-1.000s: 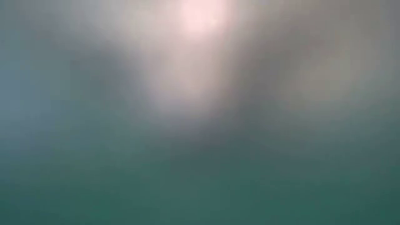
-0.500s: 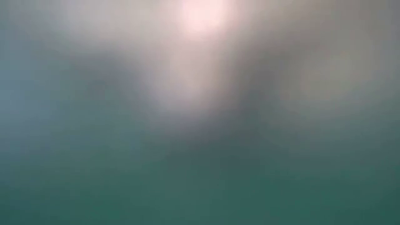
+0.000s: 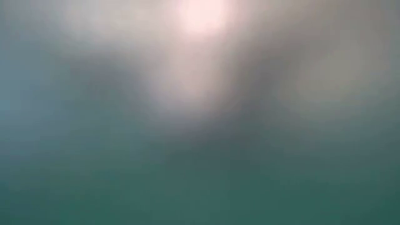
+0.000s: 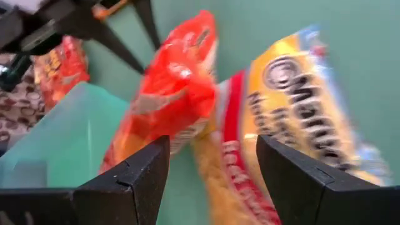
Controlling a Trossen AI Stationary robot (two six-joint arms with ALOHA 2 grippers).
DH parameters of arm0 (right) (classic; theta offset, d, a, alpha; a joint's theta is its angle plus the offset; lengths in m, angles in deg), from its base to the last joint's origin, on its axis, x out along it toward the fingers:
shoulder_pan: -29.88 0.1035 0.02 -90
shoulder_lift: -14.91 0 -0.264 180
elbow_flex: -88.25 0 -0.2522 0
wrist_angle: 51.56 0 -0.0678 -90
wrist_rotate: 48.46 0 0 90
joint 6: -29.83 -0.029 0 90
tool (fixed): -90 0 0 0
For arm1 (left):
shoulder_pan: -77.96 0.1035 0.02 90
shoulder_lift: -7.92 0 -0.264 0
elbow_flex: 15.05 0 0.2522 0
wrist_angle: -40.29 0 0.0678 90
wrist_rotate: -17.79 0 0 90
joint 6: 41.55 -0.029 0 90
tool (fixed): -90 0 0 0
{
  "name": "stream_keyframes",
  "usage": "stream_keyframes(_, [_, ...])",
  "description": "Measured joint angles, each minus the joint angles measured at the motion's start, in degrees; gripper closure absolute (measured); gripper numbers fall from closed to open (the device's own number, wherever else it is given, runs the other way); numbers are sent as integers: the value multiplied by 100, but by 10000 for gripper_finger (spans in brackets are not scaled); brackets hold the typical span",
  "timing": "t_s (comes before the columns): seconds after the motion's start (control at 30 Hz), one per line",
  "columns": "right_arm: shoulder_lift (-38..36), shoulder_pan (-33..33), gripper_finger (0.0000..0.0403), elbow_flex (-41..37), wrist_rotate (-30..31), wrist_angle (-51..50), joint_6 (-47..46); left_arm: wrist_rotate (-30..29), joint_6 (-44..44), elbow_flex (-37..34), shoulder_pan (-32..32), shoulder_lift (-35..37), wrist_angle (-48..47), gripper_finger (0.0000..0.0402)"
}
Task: Sort Maruchan noodles
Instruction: Put the red noodle pack into the green bin
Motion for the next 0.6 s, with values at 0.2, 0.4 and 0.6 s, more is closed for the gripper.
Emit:
stream_keyframes(0.2, [-323, -397, 174, 2, -6, -377, 13, 2, -63, -7, 2, 221, 44, 322])
stream_keyframes(0.4, [-563, -827, 174, 9, -46, -413, 68, 341, -21, -7, -7, 283, 355, 322])
stream_keyframes(0.6, [-565, -975, 174, 9, -246, -386, 68, 525, 308, -5, -17, 239, 442, 322])
